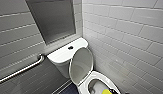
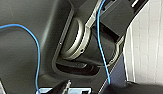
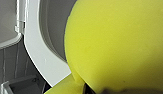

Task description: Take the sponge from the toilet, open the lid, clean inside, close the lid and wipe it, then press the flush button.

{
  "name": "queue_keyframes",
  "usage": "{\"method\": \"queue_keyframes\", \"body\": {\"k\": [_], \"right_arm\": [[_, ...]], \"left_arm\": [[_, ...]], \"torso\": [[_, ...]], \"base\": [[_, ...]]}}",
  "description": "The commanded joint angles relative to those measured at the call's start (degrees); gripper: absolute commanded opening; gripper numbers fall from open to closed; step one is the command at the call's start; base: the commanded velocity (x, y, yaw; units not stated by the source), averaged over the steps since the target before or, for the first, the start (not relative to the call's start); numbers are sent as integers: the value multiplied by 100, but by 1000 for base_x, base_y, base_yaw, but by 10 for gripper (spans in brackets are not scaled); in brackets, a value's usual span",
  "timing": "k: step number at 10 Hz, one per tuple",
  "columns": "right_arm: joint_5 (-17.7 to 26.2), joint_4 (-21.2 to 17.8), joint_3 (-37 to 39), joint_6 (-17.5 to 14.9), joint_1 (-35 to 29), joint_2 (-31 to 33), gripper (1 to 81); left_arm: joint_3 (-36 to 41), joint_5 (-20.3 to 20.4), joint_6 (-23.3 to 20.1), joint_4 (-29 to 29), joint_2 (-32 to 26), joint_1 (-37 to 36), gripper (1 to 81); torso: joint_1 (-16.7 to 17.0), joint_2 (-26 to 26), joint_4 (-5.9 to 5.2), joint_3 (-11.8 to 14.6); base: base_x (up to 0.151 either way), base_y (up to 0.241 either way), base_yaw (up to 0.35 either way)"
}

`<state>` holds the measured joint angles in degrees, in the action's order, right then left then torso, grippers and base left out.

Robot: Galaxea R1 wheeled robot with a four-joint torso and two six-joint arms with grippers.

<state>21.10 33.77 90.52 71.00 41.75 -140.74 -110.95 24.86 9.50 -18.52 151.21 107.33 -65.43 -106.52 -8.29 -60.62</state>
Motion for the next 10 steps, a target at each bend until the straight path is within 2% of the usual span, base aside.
{"method": "queue_keyframes", "body": {"k": [1,3,7,10], "right_arm": [[210,104,-755,11,-330,631,10],[193,104,-835,11,-84,870,10],[219,243,-1388,2,435,1827,10],[218,455,-1204,2,770,1696,10]], "left_arm": [[91,-367,-71,-143,-91,250,811],[91,-367,-62,-135,-117,233,811],[432,-341,-53,-117,-582,-40,811],[670,-367,-44,-126,-785,-312,811]], "torso": [[0,0,0,0],[0,0,0,0],[0,0,0,0],[0,0,0,0]], "base": [[0,0,0],[0,0,0],[0,0,0],[0,0,0]]}}
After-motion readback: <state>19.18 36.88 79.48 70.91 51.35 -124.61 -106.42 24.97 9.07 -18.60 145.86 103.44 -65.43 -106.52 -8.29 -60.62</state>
